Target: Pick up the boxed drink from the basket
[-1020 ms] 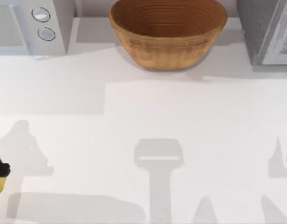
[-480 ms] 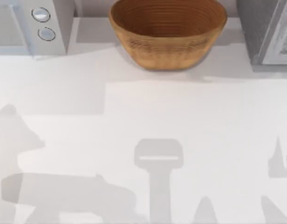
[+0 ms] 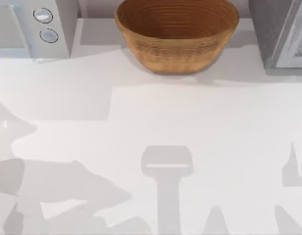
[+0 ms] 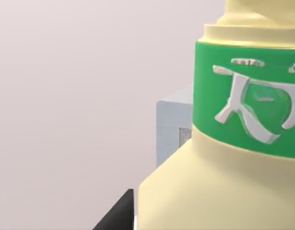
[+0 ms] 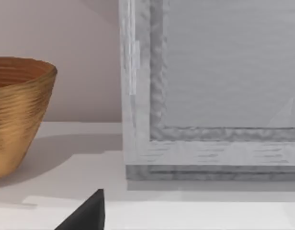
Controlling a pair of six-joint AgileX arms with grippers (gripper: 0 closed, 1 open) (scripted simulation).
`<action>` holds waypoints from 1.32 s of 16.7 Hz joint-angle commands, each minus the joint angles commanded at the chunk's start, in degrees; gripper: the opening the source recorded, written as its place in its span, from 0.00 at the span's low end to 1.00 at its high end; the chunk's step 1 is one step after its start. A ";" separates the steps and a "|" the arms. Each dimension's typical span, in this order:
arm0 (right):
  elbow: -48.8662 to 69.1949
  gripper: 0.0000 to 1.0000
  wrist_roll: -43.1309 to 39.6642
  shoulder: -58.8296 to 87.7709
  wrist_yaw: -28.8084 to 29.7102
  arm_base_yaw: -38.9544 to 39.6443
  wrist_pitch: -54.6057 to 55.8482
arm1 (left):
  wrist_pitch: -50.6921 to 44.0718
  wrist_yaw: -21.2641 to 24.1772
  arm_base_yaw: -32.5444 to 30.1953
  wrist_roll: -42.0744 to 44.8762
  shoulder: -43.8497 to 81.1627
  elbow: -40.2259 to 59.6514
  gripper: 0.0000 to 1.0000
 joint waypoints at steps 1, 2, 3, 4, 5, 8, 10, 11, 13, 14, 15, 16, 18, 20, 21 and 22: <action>0.00 1.00 0.00 0.00 0.00 0.00 0.00 | 2.83 -0.91 0.14 0.18 2.83 0.28 0.00; 0.00 1.00 0.00 0.00 0.00 0.00 0.00 | 5.24 -1.69 0.26 0.33 5.26 0.52 0.00; 0.00 1.00 0.00 0.00 0.00 0.00 0.00 | 7.19 -2.33 0.36 0.45 7.23 0.71 0.00; 0.00 1.00 0.00 0.00 0.00 0.00 0.00 | 8.67 -2.83 0.43 0.53 8.74 0.85 0.00; 0.00 1.00 0.00 0.00 0.00 0.00 0.00 | 9.65 -3.16 0.48 0.57 9.74 0.94 0.00; 0.00 1.00 0.00 0.00 0.00 0.00 0.00 | 10.11 -3.32 0.51 0.59 10.23 0.99 0.00; 0.00 1.00 0.00 0.00 0.00 0.00 0.00 | 9.97 -3.27 0.28 0.67 10.12 0.72 0.00; 0.00 1.00 0.00 0.00 0.00 0.00 0.00 | 10.10 -3.28 0.36 0.68 10.26 0.74 0.00; 0.00 1.00 0.00 0.00 0.00 0.00 0.00 | 11.90 -3.11 1.15 0.70 12.26 1.27 0.00; 0.00 1.00 0.00 0.00 0.00 0.00 0.00 | 13.47 -2.80 1.53 0.65 14.19 1.71 0.00; 0.00 1.00 0.00 0.00 0.00 0.00 0.00 | 15.28 -2.40 1.89 0.59 16.67 2.17 0.00; 0.00 1.00 0.00 0.00 0.00 0.00 0.00 | 17.11 -2.00 2.21 0.56 19.43 2.58 0.00; 0.00 1.00 0.00 0.00 0.00 0.00 0.00 | 19.94 -1.22 2.84 0.51 24.01 3.40 0.00; 0.00 1.00 0.00 0.00 0.00 0.00 0.00 | 22.64 -0.38 3.45 0.45 26.91 4.28 0.00; 0.00 1.00 0.00 0.00 0.00 0.00 0.00 | 24.04 0.01 3.76 0.40 28.85 4.74 0.00; 0.00 1.00 0.00 0.00 0.00 0.00 0.00 | 25.51 0.37 4.05 0.35 31.27 5.19 0.00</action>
